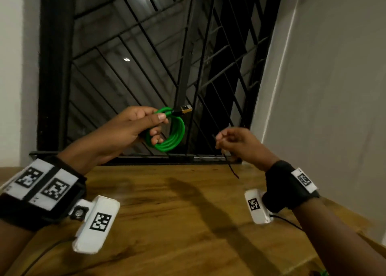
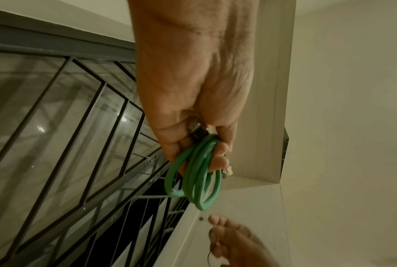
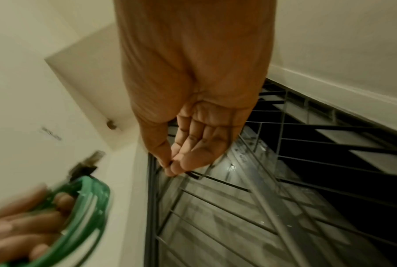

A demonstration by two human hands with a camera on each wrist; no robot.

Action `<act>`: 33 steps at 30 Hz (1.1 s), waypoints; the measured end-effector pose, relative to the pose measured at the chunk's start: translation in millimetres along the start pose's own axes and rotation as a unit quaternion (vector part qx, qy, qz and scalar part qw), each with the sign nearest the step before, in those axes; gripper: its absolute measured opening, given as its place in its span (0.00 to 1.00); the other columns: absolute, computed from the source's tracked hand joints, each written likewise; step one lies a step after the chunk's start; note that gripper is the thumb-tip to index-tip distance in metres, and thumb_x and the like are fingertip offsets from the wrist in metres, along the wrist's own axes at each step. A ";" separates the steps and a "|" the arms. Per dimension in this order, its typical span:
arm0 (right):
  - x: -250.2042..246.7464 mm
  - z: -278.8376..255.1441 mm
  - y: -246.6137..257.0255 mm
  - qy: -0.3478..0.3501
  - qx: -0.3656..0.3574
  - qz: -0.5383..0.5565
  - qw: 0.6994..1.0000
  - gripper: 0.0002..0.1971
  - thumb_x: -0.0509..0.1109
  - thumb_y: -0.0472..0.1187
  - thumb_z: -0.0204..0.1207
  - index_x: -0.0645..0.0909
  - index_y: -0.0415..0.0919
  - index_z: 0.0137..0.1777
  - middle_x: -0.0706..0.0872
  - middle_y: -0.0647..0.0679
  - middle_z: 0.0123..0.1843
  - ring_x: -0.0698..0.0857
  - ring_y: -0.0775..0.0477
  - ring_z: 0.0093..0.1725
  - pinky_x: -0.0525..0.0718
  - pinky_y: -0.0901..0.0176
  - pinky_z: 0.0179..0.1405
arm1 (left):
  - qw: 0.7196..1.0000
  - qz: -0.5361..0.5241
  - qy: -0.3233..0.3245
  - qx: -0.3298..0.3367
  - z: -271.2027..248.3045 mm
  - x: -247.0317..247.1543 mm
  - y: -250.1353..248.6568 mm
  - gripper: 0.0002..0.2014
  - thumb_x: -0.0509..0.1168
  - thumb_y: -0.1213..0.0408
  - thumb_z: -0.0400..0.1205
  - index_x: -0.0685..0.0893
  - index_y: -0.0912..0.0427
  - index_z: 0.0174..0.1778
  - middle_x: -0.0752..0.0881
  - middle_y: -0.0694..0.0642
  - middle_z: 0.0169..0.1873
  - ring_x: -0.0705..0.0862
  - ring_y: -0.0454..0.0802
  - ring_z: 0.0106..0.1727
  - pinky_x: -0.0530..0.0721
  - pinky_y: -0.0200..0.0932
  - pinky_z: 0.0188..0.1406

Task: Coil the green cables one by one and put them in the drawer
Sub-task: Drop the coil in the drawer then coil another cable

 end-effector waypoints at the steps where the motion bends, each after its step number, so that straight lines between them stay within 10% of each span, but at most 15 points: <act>1: 4.4 8.1 24.7 -0.005 -0.025 0.040 0.999 0.07 0.71 0.33 0.82 0.84 0.33 0.57 0.89 0.44 0.41 0.85 0.54 0.36 0.82 0.62 0.27 | 1.000 0.004 -0.007 0.002 0.7 -5.8 -1.3 0.18 0.63 0.60 0.83 0.82 0.73 0.58 0.76 0.52 0.26 0.80 0.46 0.29 0.84 0.50 0.51; 8: 41.8 35.3 146.4 -0.001 -0.170 0.159 0.973 0.17 0.68 0.28 0.82 0.86 0.44 0.66 0.86 0.33 0.39 0.86 0.50 0.36 0.84 0.63 0.27 | 0.996 0.012 -0.072 0.050 0.0 -53.4 -29.9 0.16 0.64 0.60 0.82 0.81 0.72 0.55 0.76 0.52 0.27 0.79 0.46 0.29 0.82 0.42 0.40; 13: 64.8 40.2 185.0 0.004 -0.230 0.239 0.944 0.12 0.69 0.28 0.80 0.89 0.42 0.57 0.89 0.46 0.36 0.90 0.49 0.36 0.84 0.61 0.26 | 0.989 0.013 -0.119 0.082 -8.0 -84.1 -55.9 0.12 0.63 0.60 0.83 0.80 0.67 0.53 0.76 0.53 0.28 0.80 0.47 0.31 0.82 0.44 0.44; 18: 73.8 41.3 187.7 -0.024 -0.245 0.344 0.906 0.20 0.71 0.28 0.79 0.83 0.45 0.69 0.87 0.47 0.35 0.94 0.46 0.43 0.87 0.62 0.29 | 0.979 0.002 -0.170 0.112 -15.2 -100.8 -74.2 0.12 0.61 0.61 0.82 0.79 0.68 0.52 0.75 0.53 0.27 0.78 0.46 0.29 0.80 0.53 0.52; 27: 71.4 36.6 186.8 -0.040 -0.259 0.375 0.889 0.10 0.75 0.28 0.74 0.82 0.36 0.53 0.91 0.38 0.38 0.95 0.43 0.44 0.90 0.58 0.29 | 0.974 0.036 -0.175 0.137 -15.8 -92.5 -78.7 0.13 0.61 0.58 0.81 0.80 0.64 0.53 0.78 0.53 0.29 0.82 0.48 0.33 0.83 0.37 0.42; 33: 67.1 30.5 181.8 -0.187 -0.285 0.356 0.870 0.06 0.78 0.34 0.74 0.84 0.40 0.47 0.93 0.45 0.40 0.94 0.49 0.42 0.89 0.62 0.31 | 0.965 0.053 -0.195 0.166 -13.1 -86.2 -75.2 0.15 0.62 0.56 0.80 0.81 0.62 0.56 0.79 0.53 0.30 0.83 0.50 0.37 0.85 0.41 0.51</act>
Point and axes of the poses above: each hand's wrist, its own z-axis towards the middle knuckle, its own x-axis out of the palm, y = z × x, the point moved 5 cm from there along z, towards the middle knuckle
